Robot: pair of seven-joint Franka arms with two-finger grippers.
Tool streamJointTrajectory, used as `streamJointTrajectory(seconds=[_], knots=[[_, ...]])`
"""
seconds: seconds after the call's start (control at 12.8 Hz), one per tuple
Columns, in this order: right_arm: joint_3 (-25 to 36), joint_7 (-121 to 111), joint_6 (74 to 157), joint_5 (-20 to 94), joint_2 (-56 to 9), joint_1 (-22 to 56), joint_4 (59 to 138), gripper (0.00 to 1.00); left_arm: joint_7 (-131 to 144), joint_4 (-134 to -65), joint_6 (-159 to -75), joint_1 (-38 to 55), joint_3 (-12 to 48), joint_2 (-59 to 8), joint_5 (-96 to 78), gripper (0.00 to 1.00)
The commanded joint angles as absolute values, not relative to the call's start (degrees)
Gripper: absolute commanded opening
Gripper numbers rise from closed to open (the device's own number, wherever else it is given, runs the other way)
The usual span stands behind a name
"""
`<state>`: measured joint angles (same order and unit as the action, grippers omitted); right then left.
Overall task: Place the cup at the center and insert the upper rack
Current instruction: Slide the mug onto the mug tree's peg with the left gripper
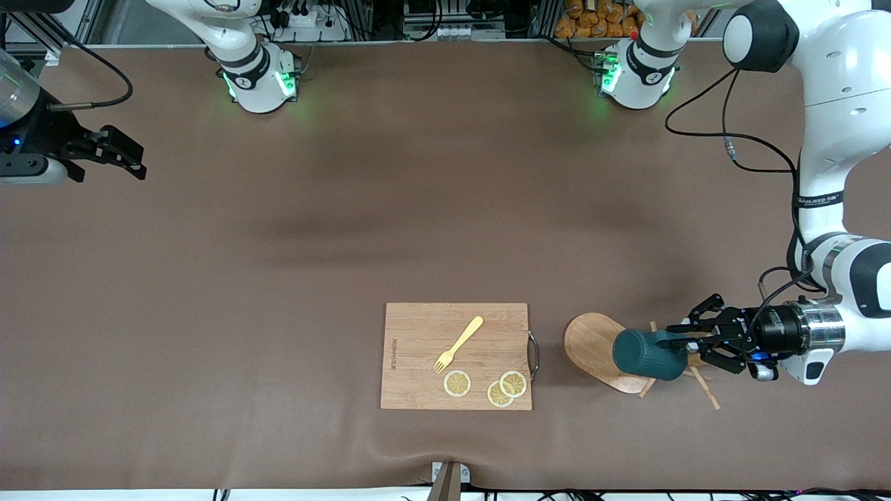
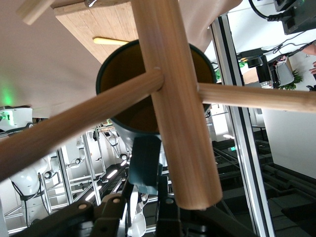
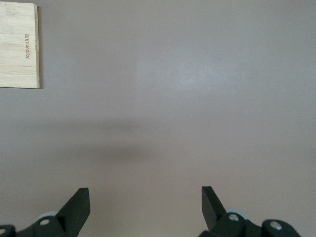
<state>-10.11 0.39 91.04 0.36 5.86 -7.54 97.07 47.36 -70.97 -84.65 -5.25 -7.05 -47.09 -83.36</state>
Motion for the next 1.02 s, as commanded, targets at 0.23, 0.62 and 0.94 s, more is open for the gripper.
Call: streamJointTrajectory(seconds=[0.23, 0.62, 0.94], knots=[[-10.11, 0.53, 90.44, 0.35, 6.86, -7.65, 97.56, 1.00, 44.82, -70.58, -83.76, -4.39, -6.94, -45.89, -82.97, 1.00], [-10.28, 0.53, 90.26, 0.35, 6.86, -7.47, 97.56, 1.00, 45.18, -70.58, -82.53, -4.31, -6.86, -42.02, -80.51, 1.00], [-10.28, 0.53, 90.35, 0.35, 6.86, -7.47, 97.47, 1.00, 45.62, -70.58, -82.35, -3.78, -6.68, -37.71, -77.44, 1.00]])
